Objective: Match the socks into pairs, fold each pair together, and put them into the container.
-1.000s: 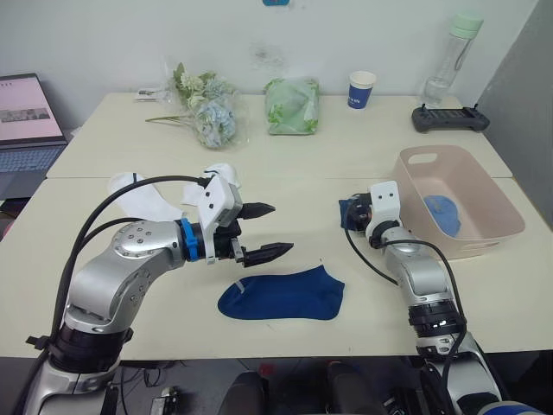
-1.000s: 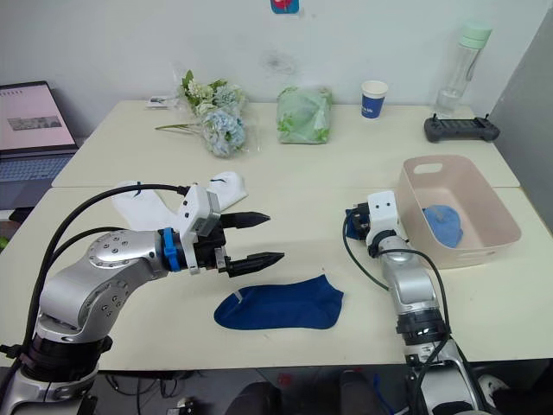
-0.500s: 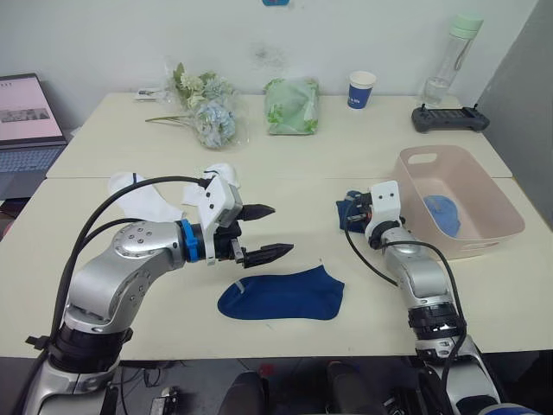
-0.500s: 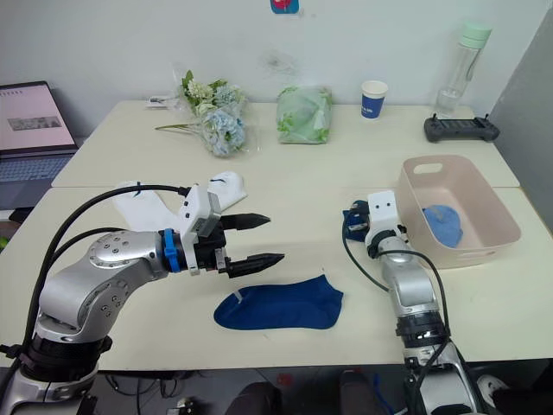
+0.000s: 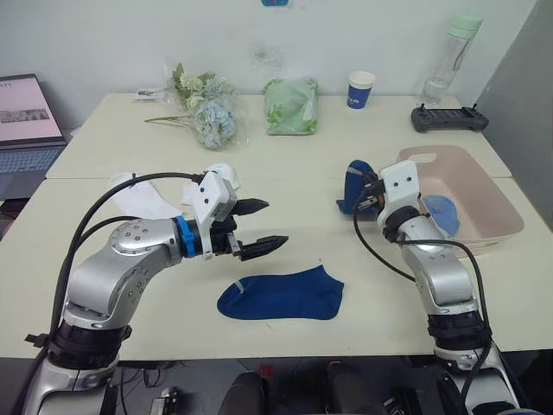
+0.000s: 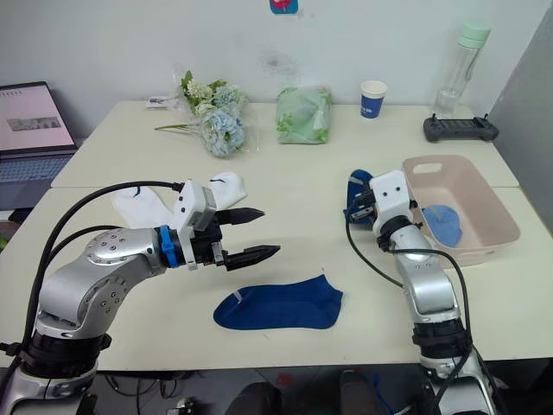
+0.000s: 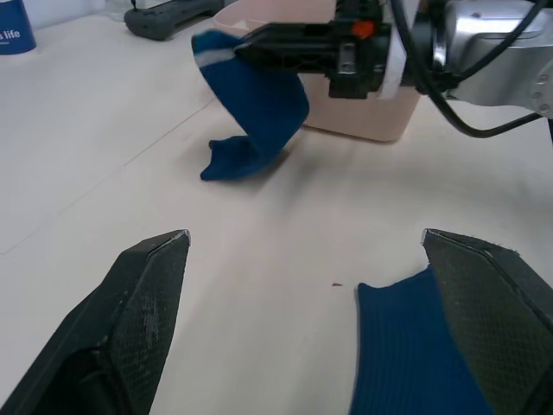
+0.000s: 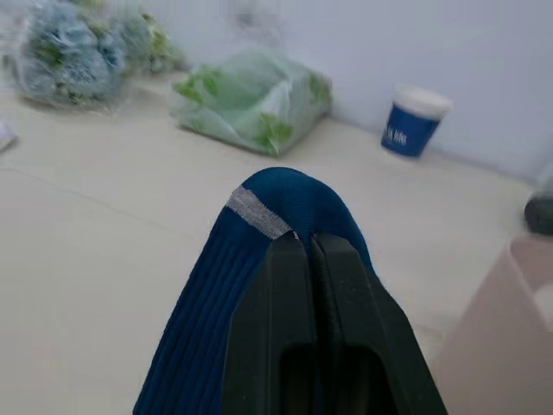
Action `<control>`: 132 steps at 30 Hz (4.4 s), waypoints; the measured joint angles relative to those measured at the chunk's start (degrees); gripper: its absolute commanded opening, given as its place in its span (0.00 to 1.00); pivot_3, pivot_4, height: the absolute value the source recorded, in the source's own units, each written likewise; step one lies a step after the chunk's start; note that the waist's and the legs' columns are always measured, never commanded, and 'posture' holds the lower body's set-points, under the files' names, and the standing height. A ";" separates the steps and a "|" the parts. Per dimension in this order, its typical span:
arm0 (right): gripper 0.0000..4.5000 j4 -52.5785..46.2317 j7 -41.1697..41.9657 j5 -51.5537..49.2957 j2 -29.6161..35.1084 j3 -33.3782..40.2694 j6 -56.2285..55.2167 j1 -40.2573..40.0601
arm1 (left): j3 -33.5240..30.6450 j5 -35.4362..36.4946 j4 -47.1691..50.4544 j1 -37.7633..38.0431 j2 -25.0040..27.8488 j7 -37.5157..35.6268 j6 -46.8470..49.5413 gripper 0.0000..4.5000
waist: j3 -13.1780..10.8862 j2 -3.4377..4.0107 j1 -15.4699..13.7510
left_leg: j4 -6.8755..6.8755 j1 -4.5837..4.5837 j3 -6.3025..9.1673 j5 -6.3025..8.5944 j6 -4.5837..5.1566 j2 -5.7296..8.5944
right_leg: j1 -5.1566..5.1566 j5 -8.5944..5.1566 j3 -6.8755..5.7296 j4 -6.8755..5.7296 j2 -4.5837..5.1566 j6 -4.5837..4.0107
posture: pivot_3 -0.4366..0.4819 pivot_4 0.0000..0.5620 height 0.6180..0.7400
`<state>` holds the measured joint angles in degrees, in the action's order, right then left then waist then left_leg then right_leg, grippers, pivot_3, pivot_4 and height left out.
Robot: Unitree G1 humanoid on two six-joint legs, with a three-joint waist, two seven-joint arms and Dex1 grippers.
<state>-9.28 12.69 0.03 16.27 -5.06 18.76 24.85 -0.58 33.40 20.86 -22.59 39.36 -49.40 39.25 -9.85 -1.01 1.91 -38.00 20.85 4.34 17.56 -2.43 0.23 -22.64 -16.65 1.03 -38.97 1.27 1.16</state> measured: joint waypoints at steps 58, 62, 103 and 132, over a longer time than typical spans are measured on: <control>0.92 11.09 15.94 1.05 -1.35 -8.08 8.93 5.88 | -0.84 -0.50 -1.95 10.88 -2.63 8.61 18.51 1.00 | 0.00 -0.01 -0.05 | -0.06 0.05 0.10 0.00 0.00 0.00 | -0.04 0.01 -0.06 -0.06 0.04 -0.02 | 0.48 0.27 1.00; 0.92 15.28 14.32 1.66 -2.18 -8.07 7.70 5.97 | -1.29 0.34 -1.76 9.24 -5.96 12.71 22.68 0.88 | 0.02 0.00 -0.21 | -0.08 -0.07 0.13 0.00 0.00 0.07 | 0.13 0.03 -0.08 -0.06 0.07 -0.02 | 0.48 0.27 1.00; 0.00 6.24 -2.38 -2.75 -16.60 -2.96 15.22 -2.07 | 5.21 -13.78 -31.26 -9.11 -9.92 13.72 2.14 0.00 | 0.10 -0.02 -0.07 | 0.01 0.05 0.10 -0.20 -0.36 0.10 | -0.09 0.03 -0.04 0.01 0.08 -0.02 | 0.48 0.27 1.00; 1.00 -12.74 9.09 -8.96 -0.43 -2.90 19.23 -12.35 | -4.95 -11.09 -25.25 0.61 -2.51 3.65 1.79 1.00 | 0.08 -0.05 -0.09 | -0.02 0.08 0.21 -0.09 -0.14 0.03 | -0.07 0.04 -0.14 -0.08 0.04 -0.02 | 0.48 0.27 1.00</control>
<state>-22.02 21.78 -8.93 15.84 -7.96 38.00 12.50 -5.54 22.31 -4.39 -21.98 36.84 -45.74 41.04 -9.77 -1.06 1.81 -38.02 20.93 4.55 17.48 -2.57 0.25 -22.71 -16.62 0.89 -39.06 1.31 1.15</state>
